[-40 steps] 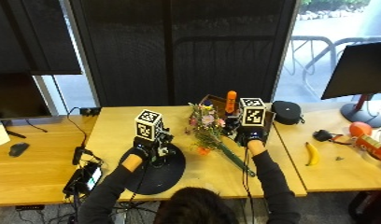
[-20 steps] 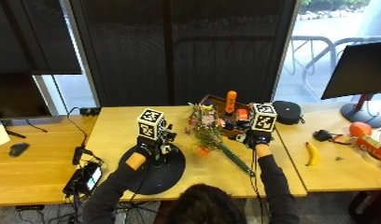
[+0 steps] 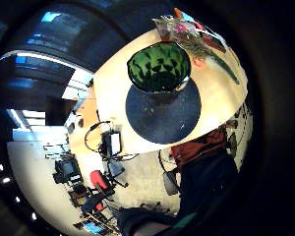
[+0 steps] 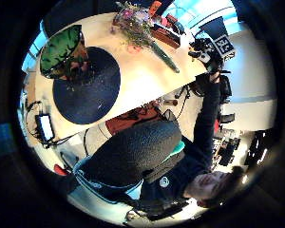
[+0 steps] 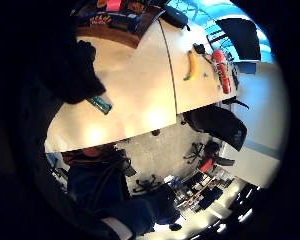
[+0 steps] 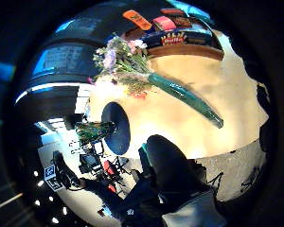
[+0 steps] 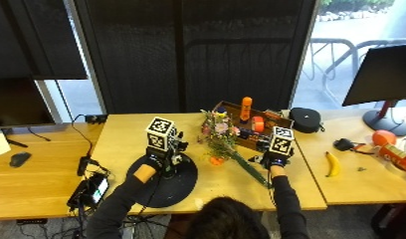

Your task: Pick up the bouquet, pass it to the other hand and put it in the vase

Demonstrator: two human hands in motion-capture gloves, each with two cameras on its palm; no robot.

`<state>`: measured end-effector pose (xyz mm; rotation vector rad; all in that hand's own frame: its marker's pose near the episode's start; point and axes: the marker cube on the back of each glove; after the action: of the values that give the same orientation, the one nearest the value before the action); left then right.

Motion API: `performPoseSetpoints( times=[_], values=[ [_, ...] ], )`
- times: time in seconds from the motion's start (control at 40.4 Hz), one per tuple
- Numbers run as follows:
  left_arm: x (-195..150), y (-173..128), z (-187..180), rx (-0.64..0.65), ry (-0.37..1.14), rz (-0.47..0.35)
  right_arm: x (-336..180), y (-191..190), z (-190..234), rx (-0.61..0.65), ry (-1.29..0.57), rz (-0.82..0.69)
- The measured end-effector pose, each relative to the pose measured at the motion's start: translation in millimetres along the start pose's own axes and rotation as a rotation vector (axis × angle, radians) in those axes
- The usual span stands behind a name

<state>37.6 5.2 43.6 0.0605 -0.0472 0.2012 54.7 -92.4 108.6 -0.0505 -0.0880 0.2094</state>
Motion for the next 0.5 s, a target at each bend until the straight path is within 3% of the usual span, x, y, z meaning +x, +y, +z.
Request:
performPoseSetpoints(
  times=[0.322,0.495],
  values=[
    [-12.5,15.3,1.2,-0.015,0.002,-0.042,16.2,-34.3,100.6,-0.184,-0.054,0.131],
    [-14.7,20.8,0.6,-0.026,-0.002,-0.053,4.1,-4.8,99.5,-0.149,-0.070,0.208]
  ],
)
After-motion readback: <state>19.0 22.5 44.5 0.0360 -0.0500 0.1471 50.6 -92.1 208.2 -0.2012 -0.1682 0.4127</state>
